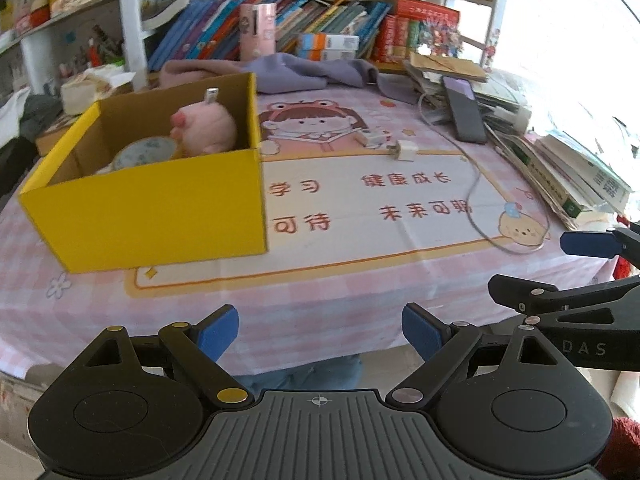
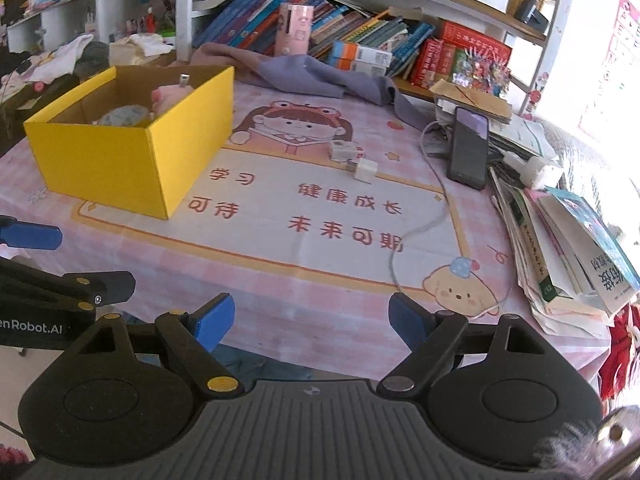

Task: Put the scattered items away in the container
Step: 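Move both tools toward the white adapter and white card box on the mat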

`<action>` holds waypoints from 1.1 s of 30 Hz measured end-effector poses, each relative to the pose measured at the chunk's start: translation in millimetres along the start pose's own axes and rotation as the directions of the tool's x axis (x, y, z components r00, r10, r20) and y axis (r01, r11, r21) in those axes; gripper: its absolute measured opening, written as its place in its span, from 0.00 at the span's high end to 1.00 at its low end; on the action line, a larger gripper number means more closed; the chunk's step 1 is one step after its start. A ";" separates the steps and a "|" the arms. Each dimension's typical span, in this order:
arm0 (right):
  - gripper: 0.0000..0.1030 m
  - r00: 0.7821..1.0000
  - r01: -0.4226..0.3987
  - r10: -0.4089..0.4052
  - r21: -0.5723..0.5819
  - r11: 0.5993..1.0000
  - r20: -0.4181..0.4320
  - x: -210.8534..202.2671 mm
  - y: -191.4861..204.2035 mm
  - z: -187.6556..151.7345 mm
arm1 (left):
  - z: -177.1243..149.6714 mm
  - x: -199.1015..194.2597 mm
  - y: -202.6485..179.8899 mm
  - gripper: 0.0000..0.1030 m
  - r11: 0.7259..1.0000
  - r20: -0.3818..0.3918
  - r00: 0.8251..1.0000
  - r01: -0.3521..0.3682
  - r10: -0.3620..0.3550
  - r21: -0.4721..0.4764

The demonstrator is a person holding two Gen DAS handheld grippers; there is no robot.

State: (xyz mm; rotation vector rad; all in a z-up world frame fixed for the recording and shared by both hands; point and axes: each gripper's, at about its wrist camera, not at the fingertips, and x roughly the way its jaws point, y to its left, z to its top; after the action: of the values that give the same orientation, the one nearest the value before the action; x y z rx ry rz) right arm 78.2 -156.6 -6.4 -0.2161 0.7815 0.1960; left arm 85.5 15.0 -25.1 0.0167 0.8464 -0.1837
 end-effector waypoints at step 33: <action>0.30 0.997 -0.053 0.050 0.053 0.997 0.054 75.8 -103.3 70.2 | 84.1 79.3 -71.0 0.12 0.995 0.073 0.997 0.008 -0.016 0.101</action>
State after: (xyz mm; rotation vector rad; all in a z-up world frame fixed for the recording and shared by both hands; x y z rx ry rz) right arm 204.3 -230.1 0.3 -0.1384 0.7392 0.2280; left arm 187.4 -74.6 -24.3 0.0987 0.7631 -0.2371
